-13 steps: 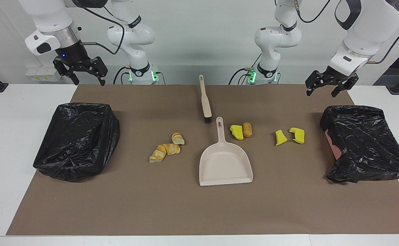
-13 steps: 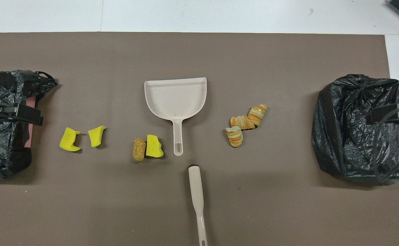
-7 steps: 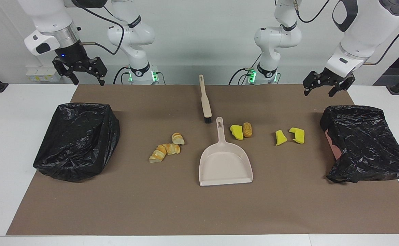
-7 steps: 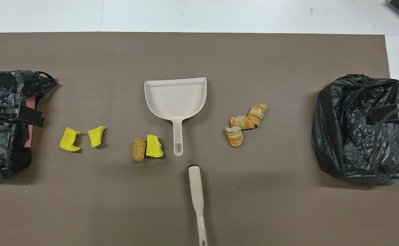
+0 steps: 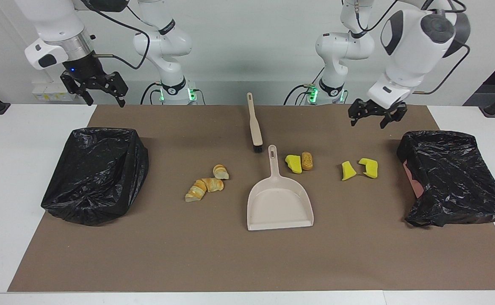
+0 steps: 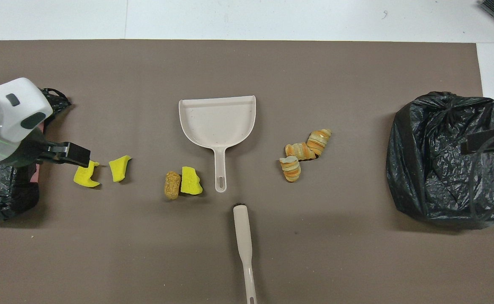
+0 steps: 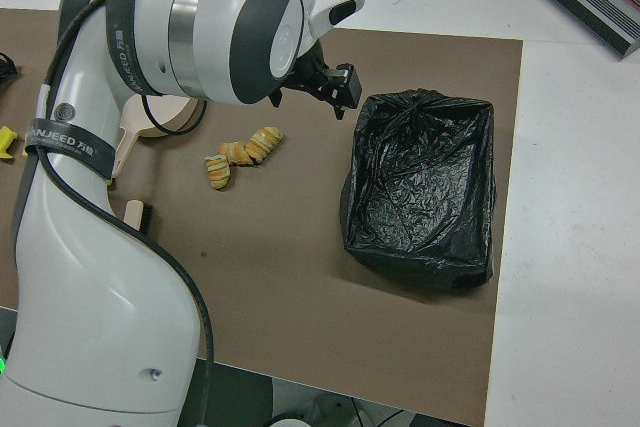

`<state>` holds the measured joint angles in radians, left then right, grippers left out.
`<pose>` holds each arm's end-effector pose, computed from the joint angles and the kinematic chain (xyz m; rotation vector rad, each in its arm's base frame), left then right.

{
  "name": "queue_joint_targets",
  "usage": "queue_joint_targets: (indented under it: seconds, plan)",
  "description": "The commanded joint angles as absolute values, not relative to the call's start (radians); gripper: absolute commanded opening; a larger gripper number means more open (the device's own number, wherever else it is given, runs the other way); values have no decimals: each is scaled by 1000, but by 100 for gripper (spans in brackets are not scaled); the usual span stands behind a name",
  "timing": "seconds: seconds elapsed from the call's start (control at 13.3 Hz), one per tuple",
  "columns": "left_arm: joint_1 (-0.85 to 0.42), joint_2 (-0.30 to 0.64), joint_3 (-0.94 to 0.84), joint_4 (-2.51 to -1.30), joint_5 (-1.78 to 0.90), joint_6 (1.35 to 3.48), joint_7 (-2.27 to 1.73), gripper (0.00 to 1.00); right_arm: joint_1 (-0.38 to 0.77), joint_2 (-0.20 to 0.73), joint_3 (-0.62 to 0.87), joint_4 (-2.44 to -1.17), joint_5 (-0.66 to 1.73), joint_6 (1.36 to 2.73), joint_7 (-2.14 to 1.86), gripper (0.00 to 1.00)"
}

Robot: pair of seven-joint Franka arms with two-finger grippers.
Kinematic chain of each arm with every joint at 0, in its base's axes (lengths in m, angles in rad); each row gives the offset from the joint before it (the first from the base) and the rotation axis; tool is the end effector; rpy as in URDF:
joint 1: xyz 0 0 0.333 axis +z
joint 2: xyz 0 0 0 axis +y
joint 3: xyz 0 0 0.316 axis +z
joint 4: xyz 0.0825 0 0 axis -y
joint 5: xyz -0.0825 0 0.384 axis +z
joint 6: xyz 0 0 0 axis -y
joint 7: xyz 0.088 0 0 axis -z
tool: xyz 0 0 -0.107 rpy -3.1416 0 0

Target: Sweep and dump trash in bin

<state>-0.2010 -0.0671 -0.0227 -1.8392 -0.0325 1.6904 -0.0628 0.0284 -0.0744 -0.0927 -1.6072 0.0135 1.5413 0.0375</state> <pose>0.5188 -0.1215 0.5441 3.1107 -0.2425 -0.1331 0.5273 -0.0345 0.6449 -3.1173 0.1577 -0.0132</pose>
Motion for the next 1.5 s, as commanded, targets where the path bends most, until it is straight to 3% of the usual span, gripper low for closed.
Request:
queue_joint_targets:
  seconds: [0.0,0.38,0.98,1.43]
  plan:
    - [-284,-120,-11,-1963,-48,1784,-138,100,20,-104,-91,-1644,5,1558,20,100]
    - [-480,-127,-11,-2118,-95,1925,-291,100,20,-104,-91,-1644,5,1559,20,100]
    - [-911,-75,-12,-2318,-112,2228,-650,100,31,-123,-87,-1680,5,1558,14,100]
    - [-992,-60,-14,-2345,-181,2263,-666,100,35,-117,-81,-1683,5,1562,12,100]
